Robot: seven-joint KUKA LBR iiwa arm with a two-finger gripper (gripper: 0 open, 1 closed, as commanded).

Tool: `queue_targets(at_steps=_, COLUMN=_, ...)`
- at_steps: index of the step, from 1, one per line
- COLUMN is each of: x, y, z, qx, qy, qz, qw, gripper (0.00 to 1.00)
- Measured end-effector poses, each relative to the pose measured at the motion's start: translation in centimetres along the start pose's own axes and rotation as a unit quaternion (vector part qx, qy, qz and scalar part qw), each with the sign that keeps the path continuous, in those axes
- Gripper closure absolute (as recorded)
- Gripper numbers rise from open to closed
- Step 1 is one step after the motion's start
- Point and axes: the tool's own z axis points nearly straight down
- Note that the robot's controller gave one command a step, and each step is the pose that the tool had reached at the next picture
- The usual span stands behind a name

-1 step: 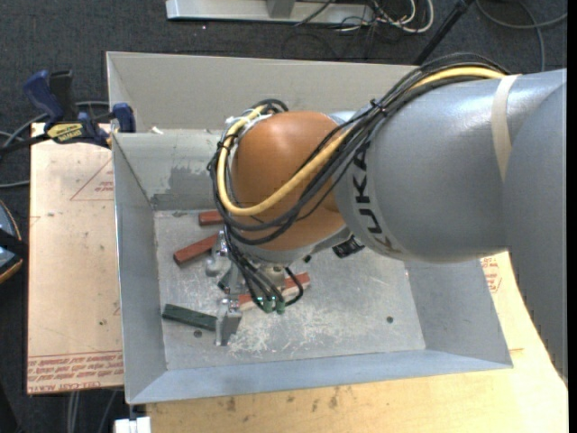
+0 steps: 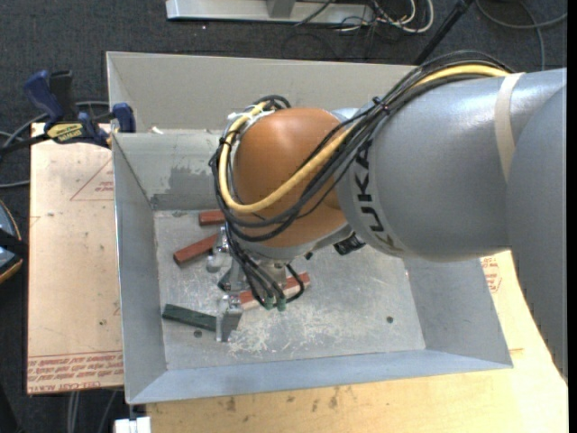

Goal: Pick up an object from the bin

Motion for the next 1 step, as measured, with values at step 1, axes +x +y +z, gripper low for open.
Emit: queue_targets(at_steps=1, x=-0.04, y=2.23, z=6.0, qx=-0.001, qy=-0.0015, qz=0.059, qw=0.9982, gripper=0.0)
